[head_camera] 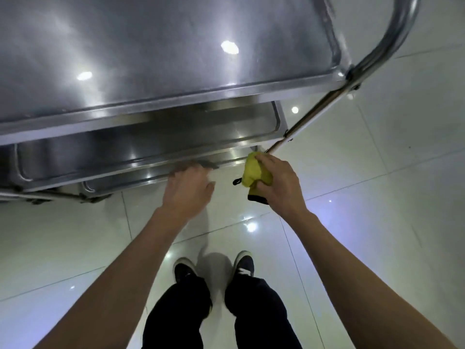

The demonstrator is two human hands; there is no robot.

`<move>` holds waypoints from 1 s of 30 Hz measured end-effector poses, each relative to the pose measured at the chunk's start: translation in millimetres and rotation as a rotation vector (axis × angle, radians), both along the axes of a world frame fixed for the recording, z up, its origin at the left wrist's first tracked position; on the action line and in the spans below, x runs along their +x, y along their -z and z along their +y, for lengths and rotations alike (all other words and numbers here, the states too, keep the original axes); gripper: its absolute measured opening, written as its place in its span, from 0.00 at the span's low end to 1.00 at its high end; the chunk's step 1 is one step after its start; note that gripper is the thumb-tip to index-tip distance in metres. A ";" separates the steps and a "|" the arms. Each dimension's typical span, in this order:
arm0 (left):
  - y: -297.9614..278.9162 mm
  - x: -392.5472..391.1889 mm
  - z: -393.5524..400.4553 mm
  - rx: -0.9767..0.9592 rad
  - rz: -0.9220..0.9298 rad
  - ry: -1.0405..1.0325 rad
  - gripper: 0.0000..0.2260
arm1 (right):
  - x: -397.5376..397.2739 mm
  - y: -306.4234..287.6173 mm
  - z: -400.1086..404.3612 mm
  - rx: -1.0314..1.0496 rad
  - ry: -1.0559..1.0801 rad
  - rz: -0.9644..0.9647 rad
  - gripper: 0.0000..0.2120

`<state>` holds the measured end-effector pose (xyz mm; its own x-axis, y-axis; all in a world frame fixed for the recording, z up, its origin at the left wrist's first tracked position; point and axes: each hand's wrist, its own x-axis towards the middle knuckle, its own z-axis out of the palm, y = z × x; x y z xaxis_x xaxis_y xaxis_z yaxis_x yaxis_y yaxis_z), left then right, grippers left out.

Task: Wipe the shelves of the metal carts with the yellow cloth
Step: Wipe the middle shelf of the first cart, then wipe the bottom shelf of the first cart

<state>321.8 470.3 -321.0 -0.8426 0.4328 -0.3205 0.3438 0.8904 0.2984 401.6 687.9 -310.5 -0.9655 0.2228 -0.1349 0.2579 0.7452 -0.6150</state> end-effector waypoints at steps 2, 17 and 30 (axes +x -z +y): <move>-47.4 16.1 -1.2 0.012 -0.025 0.026 0.18 | 30.3 -42.4 3.8 -0.033 0.056 -0.072 0.30; -261.6 78.4 185.1 0.035 0.101 0.334 0.12 | 158.4 -226.4 158.7 -0.123 0.314 -0.017 0.29; -288.7 96.6 398.3 0.130 0.153 0.387 0.19 | 177.0 -262.6 367.6 -0.001 0.356 0.056 0.28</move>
